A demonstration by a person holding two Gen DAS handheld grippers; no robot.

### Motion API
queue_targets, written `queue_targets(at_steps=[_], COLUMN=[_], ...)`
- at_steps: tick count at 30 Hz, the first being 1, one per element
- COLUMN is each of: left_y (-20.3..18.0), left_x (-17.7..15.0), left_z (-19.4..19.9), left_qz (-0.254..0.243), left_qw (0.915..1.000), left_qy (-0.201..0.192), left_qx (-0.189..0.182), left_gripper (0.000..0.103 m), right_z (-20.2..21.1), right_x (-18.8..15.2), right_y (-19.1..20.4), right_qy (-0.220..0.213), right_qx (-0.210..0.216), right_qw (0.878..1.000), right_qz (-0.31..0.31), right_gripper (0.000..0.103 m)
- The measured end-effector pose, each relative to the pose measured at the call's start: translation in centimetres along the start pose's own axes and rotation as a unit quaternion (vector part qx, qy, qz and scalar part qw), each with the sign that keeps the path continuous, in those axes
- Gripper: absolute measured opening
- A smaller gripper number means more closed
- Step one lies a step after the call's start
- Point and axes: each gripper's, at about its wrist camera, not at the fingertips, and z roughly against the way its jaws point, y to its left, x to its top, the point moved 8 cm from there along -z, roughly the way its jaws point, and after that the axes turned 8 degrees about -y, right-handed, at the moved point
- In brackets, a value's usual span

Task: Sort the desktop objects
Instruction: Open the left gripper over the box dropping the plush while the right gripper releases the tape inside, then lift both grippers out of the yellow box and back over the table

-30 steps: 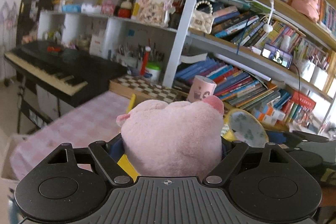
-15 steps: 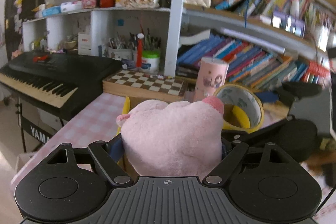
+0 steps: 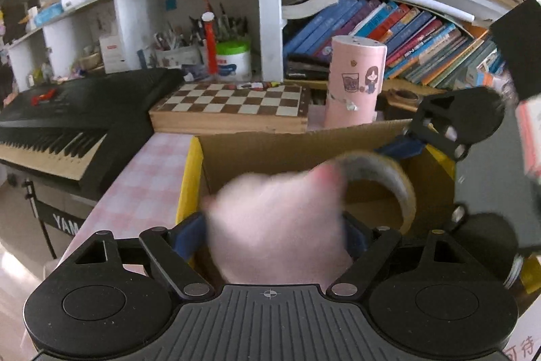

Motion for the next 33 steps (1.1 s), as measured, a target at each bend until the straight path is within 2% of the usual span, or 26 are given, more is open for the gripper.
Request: queue_targets(at_steps=[5,7,10,12,15,18,22,26,29,33], left_y=[-0.2,-0.2,0.0,0.0,0.3,1.1,2.3,3.2,3.2,2.9], left_x=[-0.1,0.0,0.4,0.9,1.5,1.5,0.9,0.2,-0.3,-1.0], left_z=[0.0,0.0,0.8,1.8,4.1,6.8,9.7,12.0,13.4,15.6], left_qz=[-0.011,-0.008,0.007,0.013,0.021,0.053,0.079,0.094,0.092,0.091], left_qw=[0.9999,1.0,0.9996,0.9989,0.9971,0.9939,0.9904,0.9877,0.9881,0.9869], left_qy=[0.003,-0.004,-0.026,-0.044,-0.073,-0.096,-0.111,-0.112,-0.107,-0.119], left_qx=[-0.004,-0.003,-0.007,-0.008,0.01,0.012,0.026,0.057,0.062,0.059], left_gripper=[0.092,0.092,0.096,0.103,0.103,0.103,0.103,0.103,0.103,0.103], right_z=[-0.5,-0.3,0.6,1.6,3.7,6.6,11.0,15.5,17.8,20.3], right_x=[-0.1,0.0,0.4,0.6,0.8,0.9,1.0,0.7,0.2,-0.8], right_y=[0.1,-0.2,-0.8,-1.4,-2.4,-3.2,-3.7,-3.4,-2.5,-1.0], right_qy=[0.017,0.011,-0.021,-0.037,-0.061,-0.083,-0.126,-0.188,-0.205,-0.217], right_qx=[0.0,-0.004,-0.02,-0.04,-0.064,-0.095,-0.135,-0.177,-0.198,-0.224], right_qw=[1.0,1.0,1.0,0.998,0.995,0.989,0.976,0.949,0.936,0.917], right_qz=[0.004,-0.003,-0.013,-0.023,-0.049,-0.075,-0.119,-0.178,-0.207,-0.25], right_gripper=[0.087,0.089,0.093,0.095,0.096,0.096,0.097,0.096,0.096,0.096])
